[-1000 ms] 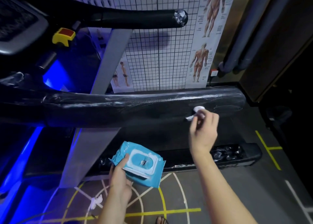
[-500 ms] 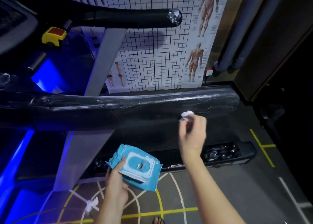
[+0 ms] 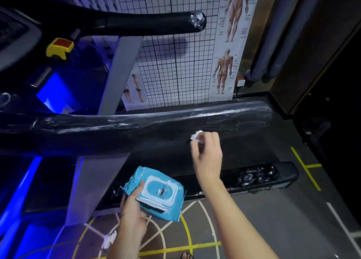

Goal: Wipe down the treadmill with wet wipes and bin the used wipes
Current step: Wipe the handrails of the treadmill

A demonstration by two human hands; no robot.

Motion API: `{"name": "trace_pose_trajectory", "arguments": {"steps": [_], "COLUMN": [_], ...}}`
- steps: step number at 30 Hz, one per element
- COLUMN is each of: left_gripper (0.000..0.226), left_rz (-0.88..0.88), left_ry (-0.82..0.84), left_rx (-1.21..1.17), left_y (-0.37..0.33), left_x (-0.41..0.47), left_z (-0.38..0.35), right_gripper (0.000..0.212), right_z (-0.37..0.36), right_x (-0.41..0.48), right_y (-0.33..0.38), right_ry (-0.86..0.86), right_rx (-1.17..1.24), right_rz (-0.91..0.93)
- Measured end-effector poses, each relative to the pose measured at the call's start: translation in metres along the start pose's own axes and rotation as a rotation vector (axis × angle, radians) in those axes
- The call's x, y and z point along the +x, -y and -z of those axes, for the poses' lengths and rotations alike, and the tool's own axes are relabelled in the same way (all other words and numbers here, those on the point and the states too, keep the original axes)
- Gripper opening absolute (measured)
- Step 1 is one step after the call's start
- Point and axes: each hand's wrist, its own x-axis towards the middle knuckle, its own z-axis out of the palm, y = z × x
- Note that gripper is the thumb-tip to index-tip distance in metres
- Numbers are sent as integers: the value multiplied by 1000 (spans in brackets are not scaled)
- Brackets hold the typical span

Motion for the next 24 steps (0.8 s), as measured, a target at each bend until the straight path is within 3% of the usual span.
{"name": "trace_pose_trajectory", "arguments": {"steps": [4, 7, 10, 14, 16, 19, 24], "left_gripper": [50, 51, 48, 37, 29, 35, 43], "left_rz": [-7, -9, 2, -7, -21, -29, -37], "left_ry": [-4, 8, 8, 26, 40, 25, 5], "left_rx": [-3, 3, 7, 55, 77, 77, 61], "left_y": [0, 1, 3, 3, 2, 0, 0], "left_x": [-1, -3, -2, -4, -6, -5, -1], "left_z": [2, -1, -6, -17, -20, -20, -10], "right_gripper": [14, 13, 21, 18, 18, 10, 10], "right_z": [40, 62, 53, 18, 12, 25, 69], "right_x": [21, 30, 25, 10, 14, 27, 47], "right_y": [-44, -52, -25, 8, 9, -13, -64], "right_ry": [-321, -444, -388, -49, 57, -54, -318], "right_rx": [-8, 40, 91, 46, 35, 5, -43], "right_rz": [-370, -412, -236, 52, 104, 42, -336]}}
